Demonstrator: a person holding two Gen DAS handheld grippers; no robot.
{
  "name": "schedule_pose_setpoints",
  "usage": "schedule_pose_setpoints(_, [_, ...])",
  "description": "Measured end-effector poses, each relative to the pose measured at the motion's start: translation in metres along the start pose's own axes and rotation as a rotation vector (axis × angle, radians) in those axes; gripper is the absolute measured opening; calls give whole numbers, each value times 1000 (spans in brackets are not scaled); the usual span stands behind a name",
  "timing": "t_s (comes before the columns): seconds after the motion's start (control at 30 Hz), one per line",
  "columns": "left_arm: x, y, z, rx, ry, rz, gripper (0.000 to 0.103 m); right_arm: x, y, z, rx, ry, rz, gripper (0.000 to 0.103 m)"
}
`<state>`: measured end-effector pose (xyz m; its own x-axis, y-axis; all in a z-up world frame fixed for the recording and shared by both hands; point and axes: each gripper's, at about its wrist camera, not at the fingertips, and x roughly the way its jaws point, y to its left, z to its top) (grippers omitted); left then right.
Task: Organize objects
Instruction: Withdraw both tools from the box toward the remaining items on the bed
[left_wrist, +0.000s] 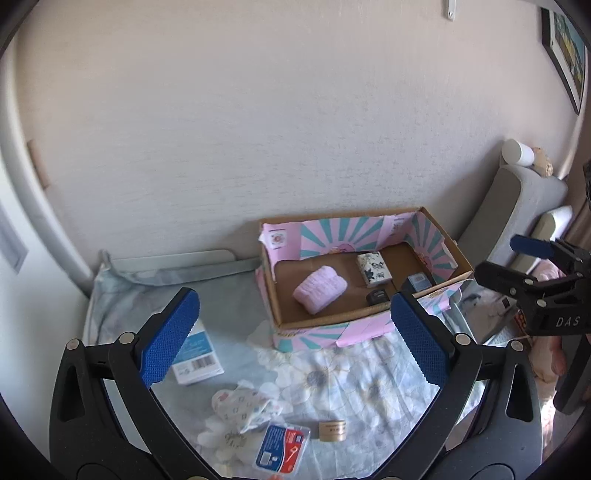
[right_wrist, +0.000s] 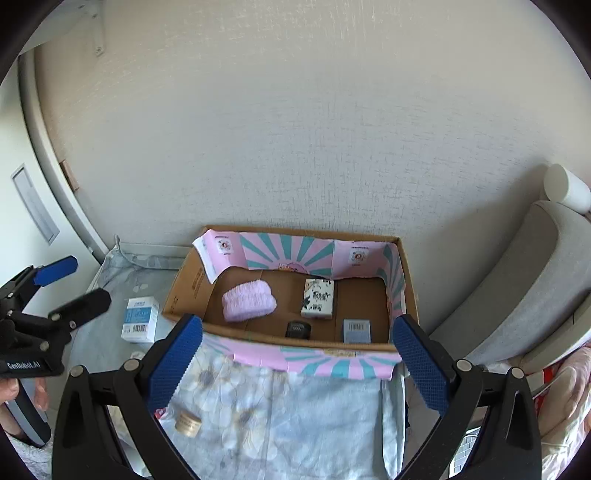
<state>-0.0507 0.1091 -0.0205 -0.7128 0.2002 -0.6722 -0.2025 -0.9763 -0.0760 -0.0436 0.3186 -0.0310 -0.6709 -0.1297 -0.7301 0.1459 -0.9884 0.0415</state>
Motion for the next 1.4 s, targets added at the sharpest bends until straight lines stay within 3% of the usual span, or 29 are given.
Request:
schedule_pose_setpoints(0.37, [-20, 5, -51, -47, 9, -3, 103, -19, 9, -52, 22, -11, -42, 103])
schedule_pose_setpoints(0.7, [-37, 11, -52, -54, -28, -14, 103, -37, 16, -62, 4, -82, -62, 103])
schedule_pose_setpoints(1.03, [-55, 35, -58, -111, -42, 35, 103, -33, 44, -63, -106, -79, -6, 103])
schedule_pose_setpoints(1.4, [-76, 81, -85, -232, -36, 116, 103, -15, 95, -62, -220, -61, 140, 103])
